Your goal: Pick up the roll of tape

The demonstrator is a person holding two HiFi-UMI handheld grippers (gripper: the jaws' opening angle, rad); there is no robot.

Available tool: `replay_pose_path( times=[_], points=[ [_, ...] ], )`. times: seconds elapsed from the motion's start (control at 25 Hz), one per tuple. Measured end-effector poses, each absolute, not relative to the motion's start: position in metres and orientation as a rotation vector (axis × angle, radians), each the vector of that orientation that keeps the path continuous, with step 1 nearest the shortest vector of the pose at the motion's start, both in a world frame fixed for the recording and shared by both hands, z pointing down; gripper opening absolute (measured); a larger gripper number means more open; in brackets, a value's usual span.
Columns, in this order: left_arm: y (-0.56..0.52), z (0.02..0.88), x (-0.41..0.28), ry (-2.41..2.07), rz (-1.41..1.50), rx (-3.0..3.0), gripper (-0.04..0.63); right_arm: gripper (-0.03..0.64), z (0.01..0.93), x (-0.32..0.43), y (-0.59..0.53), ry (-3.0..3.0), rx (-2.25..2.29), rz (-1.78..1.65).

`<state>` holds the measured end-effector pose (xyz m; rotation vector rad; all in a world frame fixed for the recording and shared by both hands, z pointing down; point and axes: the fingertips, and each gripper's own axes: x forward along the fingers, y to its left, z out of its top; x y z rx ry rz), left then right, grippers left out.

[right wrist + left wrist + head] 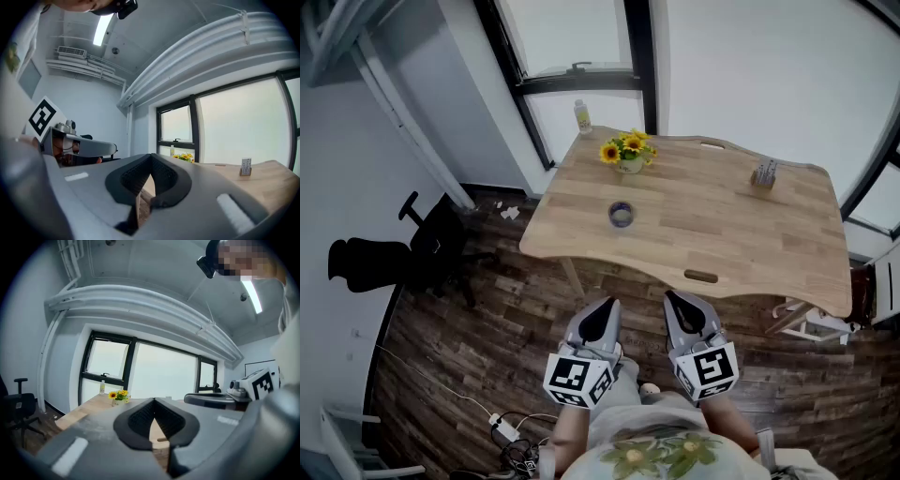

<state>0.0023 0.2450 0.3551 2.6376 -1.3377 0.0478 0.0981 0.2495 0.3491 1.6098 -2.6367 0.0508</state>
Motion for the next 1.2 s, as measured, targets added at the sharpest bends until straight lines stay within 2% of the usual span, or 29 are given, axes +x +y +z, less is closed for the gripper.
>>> replay_pose_path(
  times=[0.48, 0.88, 1.2],
  points=[
    [0.169, 0.374, -0.018, -1.306, 0.068, 2.626, 0.003, 0.007, 0.357, 0.083, 0.18, -2.576, 1.588, -0.056],
    [0.079, 0.378, -0.048, -1.244, 0.078, 2.62, 0.003, 0.191, 0.378, 0.053, 0.089, -2.506, 1.515, 0.008],
    [0.011, 0.394, -0.081, -1.232, 0.102, 2.583, 0.003, 0.229, 0.395, 0.034, 0.023, -2.445, 1.489, -0.004]
  ],
)
